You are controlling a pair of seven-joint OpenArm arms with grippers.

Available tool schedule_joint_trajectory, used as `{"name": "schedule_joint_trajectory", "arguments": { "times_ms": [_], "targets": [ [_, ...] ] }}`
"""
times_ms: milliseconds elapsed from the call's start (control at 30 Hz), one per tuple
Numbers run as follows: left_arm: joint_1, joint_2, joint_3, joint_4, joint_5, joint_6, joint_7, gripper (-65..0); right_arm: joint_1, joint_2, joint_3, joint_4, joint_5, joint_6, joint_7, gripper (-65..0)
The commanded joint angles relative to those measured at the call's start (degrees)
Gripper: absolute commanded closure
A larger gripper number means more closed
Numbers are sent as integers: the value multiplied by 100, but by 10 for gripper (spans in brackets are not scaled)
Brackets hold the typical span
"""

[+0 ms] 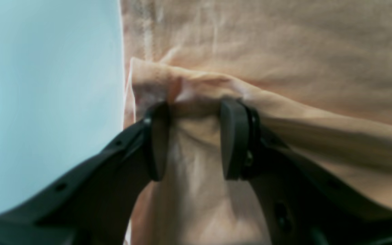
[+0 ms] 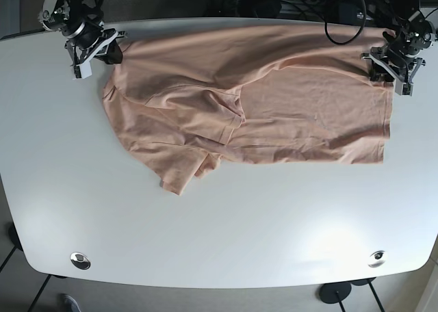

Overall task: Fold the T-shirt properly
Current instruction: 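Grasp the shirt hem corners with both grippers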

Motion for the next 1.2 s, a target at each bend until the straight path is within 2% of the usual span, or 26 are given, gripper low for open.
{"name": "schedule_joint_trajectory", "arguments": {
  "times_ms": [33,133,233,400,467,567,600,633,733,833,900,1033,1200],
  "targets": [
    [-8,-199,7,-202,179,16,195,-231,-179,76,427,235,312,31,119,-21],
    [-25,-226,-2,-317,179,16,195,-231,-452,111,638,332,611,31,119,-22],
    [-25,-331,-2,-334,179,16,195,-231,-654,102,814,349,646,31,119,-24],
    [-34,-331,-2,-290,162,16,195,-231,-935,84,779,349,672,31,119,-29],
    [-43,-323,-2,-132,144,16,195,-231,-970,84,779,358,681,31,119,-135],
    [-43,-305,-2,360,144,16,222,-231,-1005,84,823,560,681,31,128,-355],
    [-34,-296,7,527,144,16,222,-231,-1005,76,823,674,681,31,128,-403],
    [-16,-296,16,694,144,16,231,-231,-1005,76,823,789,681,31,128,-422],
    [-8,-235,25,1108,135,16,283,-231,-961,102,805,1096,646,31,128,-422],
    [-34,-235,16,1512,135,16,679,-231,-548,120,779,1123,593,-13,119,-422],
    [-43,-226,42,1626,135,16,705,-231,-241,120,726,1052,277,-13,119,-422],
    [-386,-226,51,1477,170,16,705,-231,911,102,-118,534,-840,14,119,-422],
    [-728,-226,60,1345,179,16,723,-233,2564,102,-891,-662,-1508,-4,128,-422]
  ]
}}
